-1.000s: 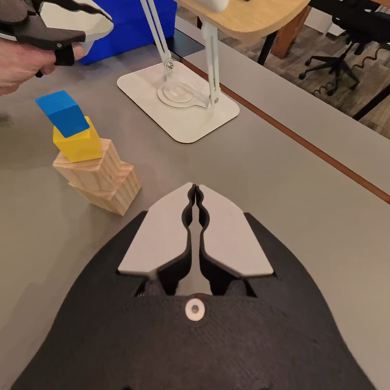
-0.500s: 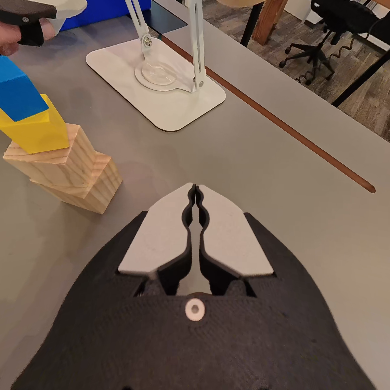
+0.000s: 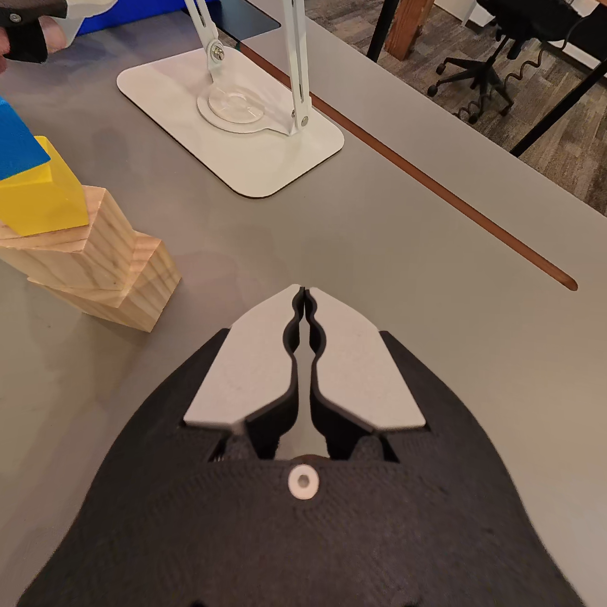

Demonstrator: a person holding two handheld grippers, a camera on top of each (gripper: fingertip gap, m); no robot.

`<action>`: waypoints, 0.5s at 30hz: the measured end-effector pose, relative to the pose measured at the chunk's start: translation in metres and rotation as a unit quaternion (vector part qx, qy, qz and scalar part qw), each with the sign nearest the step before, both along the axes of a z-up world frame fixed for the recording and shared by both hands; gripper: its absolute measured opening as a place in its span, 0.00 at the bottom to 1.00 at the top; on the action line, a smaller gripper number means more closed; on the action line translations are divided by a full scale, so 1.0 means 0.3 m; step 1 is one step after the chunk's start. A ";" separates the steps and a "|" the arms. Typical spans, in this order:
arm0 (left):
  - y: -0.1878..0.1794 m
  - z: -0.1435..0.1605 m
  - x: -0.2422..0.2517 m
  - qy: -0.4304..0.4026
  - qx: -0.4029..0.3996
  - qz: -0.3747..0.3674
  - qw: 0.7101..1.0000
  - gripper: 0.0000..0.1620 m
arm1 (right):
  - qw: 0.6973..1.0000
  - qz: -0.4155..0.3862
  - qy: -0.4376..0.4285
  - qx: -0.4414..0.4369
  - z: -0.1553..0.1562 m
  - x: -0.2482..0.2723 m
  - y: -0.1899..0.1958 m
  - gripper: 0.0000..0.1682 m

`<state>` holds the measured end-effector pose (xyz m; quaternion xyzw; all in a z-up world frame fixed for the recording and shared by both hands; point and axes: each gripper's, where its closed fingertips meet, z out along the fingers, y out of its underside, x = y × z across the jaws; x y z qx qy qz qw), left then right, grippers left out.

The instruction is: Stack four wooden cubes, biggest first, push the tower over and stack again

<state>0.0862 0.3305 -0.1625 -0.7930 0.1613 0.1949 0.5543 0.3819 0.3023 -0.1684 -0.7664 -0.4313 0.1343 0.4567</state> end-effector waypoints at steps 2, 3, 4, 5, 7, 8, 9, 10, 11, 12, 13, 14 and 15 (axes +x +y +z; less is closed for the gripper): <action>0.001 -0.001 -0.002 0.001 0.000 0.001 1.000 0.00 | 1.000 0.001 0.000 0.000 0.000 -0.001 0.000 0.00; 0.000 -0.002 -0.001 0.000 -0.001 0.000 1.000 0.00 | 1.000 0.001 0.000 -0.001 -0.001 -0.001 -0.001 0.00; 0.001 -0.003 0.000 0.001 -0.001 0.000 1.000 0.00 | 1.000 0.001 -0.001 -0.002 -0.003 -0.001 -0.001 0.00; 0.001 -0.004 0.000 0.002 -0.001 0.001 1.000 0.00 | 1.000 0.001 -0.001 -0.002 -0.003 -0.001 -0.001 0.00; 0.002 -0.007 0.001 0.002 -0.003 0.000 1.000 0.00 | 1.000 0.001 -0.002 -0.002 -0.004 -0.001 -0.001 0.00; 0.003 -0.009 0.000 0.003 -0.003 0.000 1.000 0.00 | 1.000 0.001 -0.002 -0.002 -0.005 -0.001 0.000 0.00; 0.003 -0.010 -0.001 0.003 -0.004 0.000 1.000 0.00 | 1.000 0.000 -0.002 -0.002 -0.005 -0.001 0.000 0.00; 0.003 -0.011 -0.001 0.002 -0.004 0.000 1.000 0.00 | 1.000 0.000 -0.002 -0.002 -0.006 -0.001 0.000 0.00; 0.003 -0.011 -0.002 0.002 -0.004 0.001 1.000 0.00 | 1.000 0.000 -0.002 -0.002 -0.006 0.000 0.001 0.00; 0.003 -0.012 -0.003 0.003 -0.004 0.001 1.000 0.00 | 1.000 -0.001 -0.002 -0.001 -0.006 0.000 0.001 0.00; 0.003 -0.012 -0.003 0.004 -0.004 0.001 1.000 0.00 | 1.000 -0.001 -0.002 -0.001 -0.006 0.000 0.001 0.00; 0.004 -0.012 -0.002 0.005 -0.004 0.001 1.000 0.00 | 1.000 -0.001 -0.003 -0.001 -0.006 0.000 0.001 0.00; 0.004 -0.013 -0.002 0.006 -0.005 0.001 1.000 0.00 | 1.000 -0.001 -0.003 -0.001 -0.006 0.000 0.001 0.00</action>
